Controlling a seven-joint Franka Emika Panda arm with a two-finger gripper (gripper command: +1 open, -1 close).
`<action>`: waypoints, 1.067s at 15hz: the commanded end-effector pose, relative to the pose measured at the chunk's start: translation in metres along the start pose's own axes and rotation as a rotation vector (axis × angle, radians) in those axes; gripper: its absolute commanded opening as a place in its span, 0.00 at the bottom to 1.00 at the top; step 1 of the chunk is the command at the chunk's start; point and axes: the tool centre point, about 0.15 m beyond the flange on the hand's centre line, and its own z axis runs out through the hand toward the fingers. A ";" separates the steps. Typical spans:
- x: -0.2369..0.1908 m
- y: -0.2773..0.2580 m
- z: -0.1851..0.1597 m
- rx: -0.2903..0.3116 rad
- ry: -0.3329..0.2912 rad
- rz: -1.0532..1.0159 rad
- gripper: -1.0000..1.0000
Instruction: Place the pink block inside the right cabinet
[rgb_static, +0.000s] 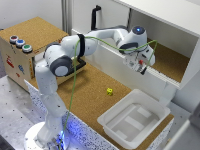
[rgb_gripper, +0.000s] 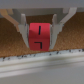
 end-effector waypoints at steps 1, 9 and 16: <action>0.071 0.013 0.038 -0.116 -0.097 0.058 0.00; 0.074 0.017 0.066 -0.149 -0.184 -0.013 0.00; 0.066 0.025 0.053 -0.074 -0.153 0.034 1.00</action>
